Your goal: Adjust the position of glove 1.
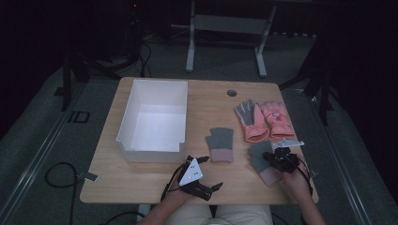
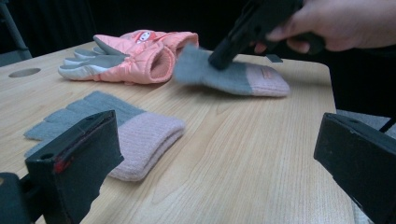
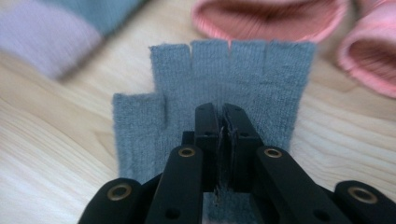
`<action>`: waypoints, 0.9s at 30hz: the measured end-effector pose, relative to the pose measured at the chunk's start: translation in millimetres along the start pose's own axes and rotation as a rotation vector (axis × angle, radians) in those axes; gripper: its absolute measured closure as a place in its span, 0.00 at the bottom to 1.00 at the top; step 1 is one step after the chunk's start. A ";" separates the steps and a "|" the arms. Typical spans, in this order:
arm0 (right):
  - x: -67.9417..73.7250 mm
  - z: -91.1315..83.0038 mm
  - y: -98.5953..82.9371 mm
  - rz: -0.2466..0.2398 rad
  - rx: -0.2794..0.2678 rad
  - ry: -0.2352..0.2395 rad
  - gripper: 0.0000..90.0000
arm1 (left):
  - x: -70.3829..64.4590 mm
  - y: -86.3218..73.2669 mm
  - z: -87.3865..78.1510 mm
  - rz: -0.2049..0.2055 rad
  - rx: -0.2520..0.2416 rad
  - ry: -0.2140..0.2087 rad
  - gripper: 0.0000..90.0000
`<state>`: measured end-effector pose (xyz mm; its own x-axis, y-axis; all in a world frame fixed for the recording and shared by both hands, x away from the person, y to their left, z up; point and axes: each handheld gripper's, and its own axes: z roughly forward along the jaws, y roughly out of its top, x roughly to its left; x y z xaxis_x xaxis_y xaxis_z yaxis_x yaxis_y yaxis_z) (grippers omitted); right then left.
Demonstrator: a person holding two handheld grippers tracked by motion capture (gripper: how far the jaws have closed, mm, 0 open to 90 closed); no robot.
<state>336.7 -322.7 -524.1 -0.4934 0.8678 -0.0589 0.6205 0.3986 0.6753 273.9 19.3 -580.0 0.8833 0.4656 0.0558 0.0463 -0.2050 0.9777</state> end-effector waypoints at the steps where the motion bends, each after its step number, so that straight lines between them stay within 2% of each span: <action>1: 0.0 0.0 0.0 0.000 0.000 0.000 0.95 | 0.0 0.0 0.0 0.000 0.000 0.000 0.00; 2: 0.8 -18.3 4.4 0.072 -0.059 -0.015 0.95 | -0.1 0.0 0.1 0.000 0.001 0.000 0.00; 3: 0.8 -18.3 4.4 0.072 -0.059 -0.015 0.95 | -0.1 0.1 0.0 0.002 0.002 0.000 0.00; 4: 2.3 -24.8 5.6 0.090 -0.081 -0.029 0.95 | -0.2 0.1 0.0 0.002 0.002 -0.001 0.00; 7: 6.2 -39.5 8.0 0.155 -0.126 -0.058 0.95 | -0.3 0.0 -0.2 0.006 0.002 0.000 0.00; 10: 7.3 -44.6 6.4 0.240 -0.147 -0.083 0.95 | -0.3 0.1 -0.2 0.003 0.002 0.000 0.00; 14: 8.2 -38.9 -0.5 0.311 -0.140 -0.125 0.95 | -0.3 0.1 -0.1 0.006 0.003 0.001 0.00; 18: 5.7 -24.7 -8.6 0.337 -0.102 -0.175 0.95 | -0.6 0.1 -0.2 0.008 0.002 0.002 0.00; 27: -6.4 8.5 -22.1 0.391 -0.032 -0.233 0.95 | -0.5 0.0 -0.3 0.006 0.001 0.002 0.00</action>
<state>331.3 -334.5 -544.9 -0.0727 0.9964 0.0436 0.7121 0.0213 0.7018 273.3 19.3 -580.0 0.8827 0.4658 0.0618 0.0415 -0.2082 0.9772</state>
